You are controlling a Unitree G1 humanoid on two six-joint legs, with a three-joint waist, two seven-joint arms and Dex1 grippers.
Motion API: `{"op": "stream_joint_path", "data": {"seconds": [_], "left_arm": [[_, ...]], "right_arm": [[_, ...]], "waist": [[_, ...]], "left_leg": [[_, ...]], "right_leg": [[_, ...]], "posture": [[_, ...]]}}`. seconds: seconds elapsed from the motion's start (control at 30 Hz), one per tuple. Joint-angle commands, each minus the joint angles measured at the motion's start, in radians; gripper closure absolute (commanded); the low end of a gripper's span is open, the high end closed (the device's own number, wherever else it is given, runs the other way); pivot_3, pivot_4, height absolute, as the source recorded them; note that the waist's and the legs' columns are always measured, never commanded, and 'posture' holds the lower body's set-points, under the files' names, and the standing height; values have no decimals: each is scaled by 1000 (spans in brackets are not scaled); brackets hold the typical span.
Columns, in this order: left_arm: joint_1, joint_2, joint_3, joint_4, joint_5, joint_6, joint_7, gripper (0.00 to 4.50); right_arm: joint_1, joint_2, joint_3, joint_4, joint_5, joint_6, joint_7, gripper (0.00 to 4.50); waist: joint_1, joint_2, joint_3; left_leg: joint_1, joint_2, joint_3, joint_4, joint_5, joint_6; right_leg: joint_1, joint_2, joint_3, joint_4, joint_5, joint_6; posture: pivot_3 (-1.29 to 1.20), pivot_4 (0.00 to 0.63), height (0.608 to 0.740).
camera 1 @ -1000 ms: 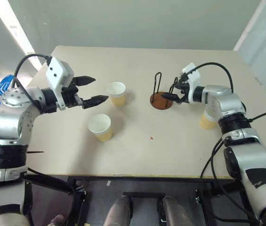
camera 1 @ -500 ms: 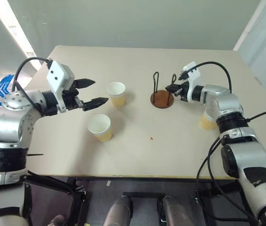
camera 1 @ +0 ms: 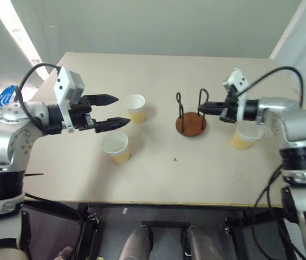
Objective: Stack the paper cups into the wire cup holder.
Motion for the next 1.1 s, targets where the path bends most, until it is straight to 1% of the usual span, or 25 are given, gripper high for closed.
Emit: {"op": "stream_joint_path", "data": {"seconds": [0.03,0.1,0.23,0.47,0.67,0.87,0.9,0.93,1.07,1.1], "left_arm": [[-39,15,-8,-53,-44,28,-52,0],[-46,13,-22,-63,-50,37,-69,0],[-56,-20,-70,-83,-56,50,-82,0],[-61,-32,-93,-94,-52,53,-84,0],[-46,-20,-83,-104,-48,54,-77,0],[-23,-4,-72,-127,-48,56,-71,0],[-20,-2,-70,-130,-49,56,-70,0],[-18,-1,-68,-132,-49,56,-67,0],[0,16,-54,-151,-50,52,-62,0],[5,21,-50,-156,-51,52,-63,0]], "right_arm": [[65,-32,0,-204,90,94,21,4487],[96,-26,1,-264,111,127,-2,4487],[127,38,32,-296,118,141,-77,4487],[141,84,62,-283,120,131,-127,4487],[150,91,109,-237,73,72,-145,4487],[173,37,153,-216,23,18,-123,2694],[178,28,153,-218,20,13,-119,2235],[183,18,152,-219,17,9,-116,1989],[210,-33,133,-236,25,7,-97,636],[216,-45,129,-241,29,8,-92,636]], "waist": [[-1,0,0],[-7,0,0],[-14,-1,0],[-11,-2,-1],[-11,-2,-1],[-10,-2,-1],[-10,-2,-1],[-10,-2,-1],[-8,-3,-1],[-6,-3,-1]], "left_leg": [[0,0,0,0,0,0],[1,0,0,0,1,2],[3,0,1,0,8,6],[3,0,0,1,12,8],[3,0,0,1,11,7],[3,0,0,0,11,7],[2,0,0,0,11,7],[2,0,0,0,11,7],[2,0,0,0,10,7],[1,0,0,0,10,7]], "right_leg": [[0,0,0,0,-1,-1],[0,0,1,0,-1,-1],[1,1,2,1,0,0],[3,1,2,0,3,-1],[3,1,2,0,2,0],[3,1,2,0,2,0],[2,1,2,0,2,0],[2,1,2,-1,2,0],[2,1,2,-1,2,0],[2,1,2,-1,2,0]], "posture": [[0,150,740],[0,150,740],[0,150,740],[0,150,740],[0,150,740],[0,150,740],[0,150,740],[0,150,740],[0,150,740],[0,150,740]]}}
